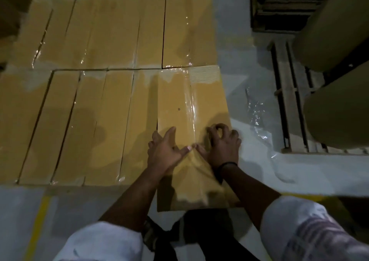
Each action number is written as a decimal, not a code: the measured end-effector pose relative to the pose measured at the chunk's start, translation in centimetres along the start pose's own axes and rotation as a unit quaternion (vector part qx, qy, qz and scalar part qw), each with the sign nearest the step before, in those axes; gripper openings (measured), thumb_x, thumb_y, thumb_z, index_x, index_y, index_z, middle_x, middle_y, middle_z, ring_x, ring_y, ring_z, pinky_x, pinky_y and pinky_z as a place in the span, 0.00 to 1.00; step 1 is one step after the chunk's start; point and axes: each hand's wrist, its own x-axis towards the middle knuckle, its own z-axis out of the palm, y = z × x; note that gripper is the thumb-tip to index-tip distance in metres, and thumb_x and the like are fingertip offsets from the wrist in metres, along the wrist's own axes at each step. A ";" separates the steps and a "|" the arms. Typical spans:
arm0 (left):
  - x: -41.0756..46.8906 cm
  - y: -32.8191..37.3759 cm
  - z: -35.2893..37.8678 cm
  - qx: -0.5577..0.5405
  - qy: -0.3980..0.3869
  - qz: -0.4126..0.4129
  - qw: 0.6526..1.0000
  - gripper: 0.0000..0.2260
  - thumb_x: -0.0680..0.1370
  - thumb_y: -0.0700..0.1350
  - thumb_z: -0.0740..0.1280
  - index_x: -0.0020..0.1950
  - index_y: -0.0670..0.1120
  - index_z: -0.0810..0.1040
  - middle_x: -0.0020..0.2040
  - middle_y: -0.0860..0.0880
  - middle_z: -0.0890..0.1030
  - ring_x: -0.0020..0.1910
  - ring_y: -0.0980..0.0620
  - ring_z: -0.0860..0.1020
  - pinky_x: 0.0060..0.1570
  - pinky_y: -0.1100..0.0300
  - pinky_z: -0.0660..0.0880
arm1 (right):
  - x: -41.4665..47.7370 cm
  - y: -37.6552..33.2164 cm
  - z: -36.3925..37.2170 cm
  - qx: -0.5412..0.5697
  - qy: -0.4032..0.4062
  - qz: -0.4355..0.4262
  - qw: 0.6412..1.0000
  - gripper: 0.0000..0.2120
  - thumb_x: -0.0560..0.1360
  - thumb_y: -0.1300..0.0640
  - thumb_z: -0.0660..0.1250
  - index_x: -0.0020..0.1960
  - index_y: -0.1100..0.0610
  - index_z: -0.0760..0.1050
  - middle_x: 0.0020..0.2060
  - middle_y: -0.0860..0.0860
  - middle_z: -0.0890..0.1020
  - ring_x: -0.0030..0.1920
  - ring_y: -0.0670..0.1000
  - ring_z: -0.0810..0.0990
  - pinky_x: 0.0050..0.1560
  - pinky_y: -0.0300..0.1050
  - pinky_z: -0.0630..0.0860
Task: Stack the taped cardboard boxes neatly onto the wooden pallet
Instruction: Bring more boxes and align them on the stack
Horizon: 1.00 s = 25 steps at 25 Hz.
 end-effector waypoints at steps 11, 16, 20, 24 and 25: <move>2.6 -4.3 5.6 0.045 -0.133 -0.070 0.988 0.50 0.72 0.68 0.73 0.83 0.61 0.44 0.83 0.43 0.38 0.80 0.31 0.44 0.74 0.34 0.56 | 0.7 2.9 6.1 0.029 -0.255 -0.028 0.966 0.43 0.66 0.33 0.73 0.75 0.43 0.61 0.75 0.49 0.51 0.72 0.66 0.56 0.68 0.64 0.69; -2.7 -8.5 7.8 0.210 -0.134 0.018 0.968 0.54 0.72 0.64 0.74 0.83 0.58 0.37 0.82 0.41 0.33 0.79 0.29 0.42 0.75 0.34 0.54 | -3.8 3.6 5.1 0.045 -0.297 -0.025 0.953 0.40 0.68 0.41 0.76 0.74 0.43 0.63 0.78 0.47 0.45 0.73 0.64 0.55 0.66 0.64 0.72; -7.3 -12.0 9.2 0.276 -0.146 0.061 0.948 0.54 0.74 0.58 0.76 0.82 0.58 0.36 0.81 0.40 0.32 0.79 0.27 0.42 0.74 0.32 0.58 | -11.4 3.8 6.0 0.004 -0.271 -0.031 0.962 0.41 0.68 0.47 0.77 0.73 0.42 0.58 0.77 0.52 0.47 0.70 0.66 0.61 0.63 0.61 0.75; -9.2 -14.2 9.5 0.324 -0.127 0.084 0.934 0.51 0.77 0.49 0.74 0.83 0.57 0.36 0.82 0.41 0.33 0.80 0.29 0.46 0.74 0.37 0.62 | -17.1 4.9 7.7 0.006 -0.219 -0.039 0.975 0.36 0.69 0.55 0.76 0.73 0.50 0.64 0.76 0.59 0.53 0.68 0.66 0.68 0.66 0.55 0.72; -9.2 -14.3 9.5 0.325 -0.116 0.091 0.934 0.49 0.78 0.47 0.73 0.83 0.57 0.38 0.82 0.42 0.35 0.80 0.30 0.48 0.73 0.38 0.64 | -17.7 5.2 7.9 0.007 -0.214 -0.041 0.976 0.33 0.71 0.57 0.74 0.72 0.52 0.65 0.77 0.60 0.53 0.68 0.67 0.68 0.66 0.55 0.72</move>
